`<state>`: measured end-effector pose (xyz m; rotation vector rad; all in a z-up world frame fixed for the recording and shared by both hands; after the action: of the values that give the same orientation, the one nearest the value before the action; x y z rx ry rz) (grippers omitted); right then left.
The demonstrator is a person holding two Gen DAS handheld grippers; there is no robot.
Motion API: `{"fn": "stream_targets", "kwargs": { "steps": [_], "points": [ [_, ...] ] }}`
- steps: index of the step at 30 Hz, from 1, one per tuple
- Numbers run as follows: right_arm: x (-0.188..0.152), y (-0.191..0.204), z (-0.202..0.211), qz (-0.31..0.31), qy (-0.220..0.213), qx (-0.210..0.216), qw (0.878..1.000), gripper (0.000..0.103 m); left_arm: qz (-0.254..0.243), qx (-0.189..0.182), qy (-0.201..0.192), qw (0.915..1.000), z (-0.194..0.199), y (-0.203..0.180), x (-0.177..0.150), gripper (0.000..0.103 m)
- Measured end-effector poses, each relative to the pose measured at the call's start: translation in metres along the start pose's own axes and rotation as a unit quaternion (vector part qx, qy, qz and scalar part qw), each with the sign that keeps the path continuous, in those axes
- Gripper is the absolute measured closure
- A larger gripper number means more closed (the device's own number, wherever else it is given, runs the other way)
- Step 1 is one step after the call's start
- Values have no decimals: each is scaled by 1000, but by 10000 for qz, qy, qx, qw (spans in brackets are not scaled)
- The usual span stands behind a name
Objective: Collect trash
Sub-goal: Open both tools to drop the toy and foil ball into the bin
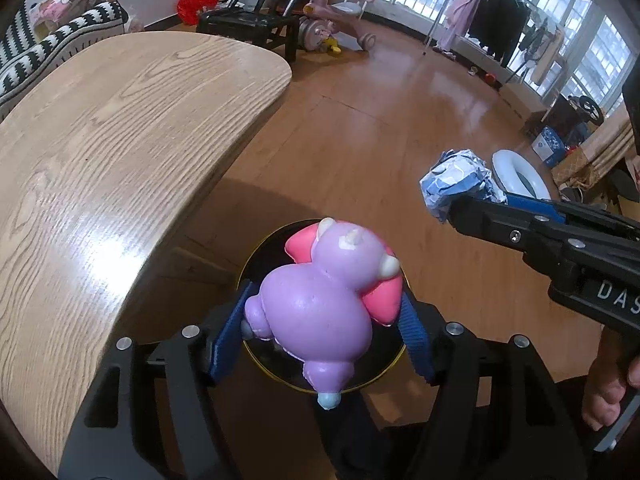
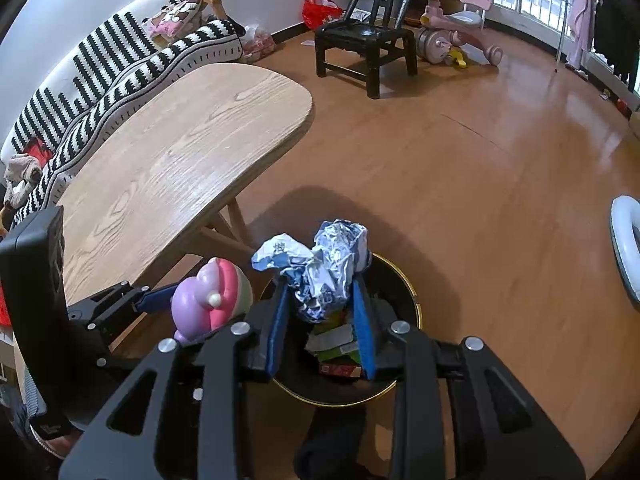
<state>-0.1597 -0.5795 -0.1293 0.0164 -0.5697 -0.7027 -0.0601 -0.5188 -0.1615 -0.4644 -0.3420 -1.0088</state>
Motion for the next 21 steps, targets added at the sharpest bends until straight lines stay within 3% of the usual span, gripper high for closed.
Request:
{"fn": "stream_targets", "kwargs": {
  "steps": [4, 9, 21],
  "points": [
    [1, -2, 2, -47, -58, -61, 10000, 57, -4, 27, 18, 10000, -1, 1, 1, 32],
    [0, -1, 1, -41, -42, -20, 10000, 57, -1, 41, 22, 10000, -1, 2, 2, 29],
    [0, -2, 0, -28, -73, -89, 9999, 34, -4, 12, -11, 10000, 0, 3, 2, 20]
  ]
}}
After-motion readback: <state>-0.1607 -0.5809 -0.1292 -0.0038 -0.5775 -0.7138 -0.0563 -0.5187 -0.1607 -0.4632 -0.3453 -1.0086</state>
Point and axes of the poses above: each gripper's, at about its wrist camera, not at the fingertips, and z roughly against the way its jaws point, y to its left, x to its top, the point moved 9 cm from there along -z, roughly the way its jaws point, and after that the axes turned 1 degree about y, right-handed, at the moved point
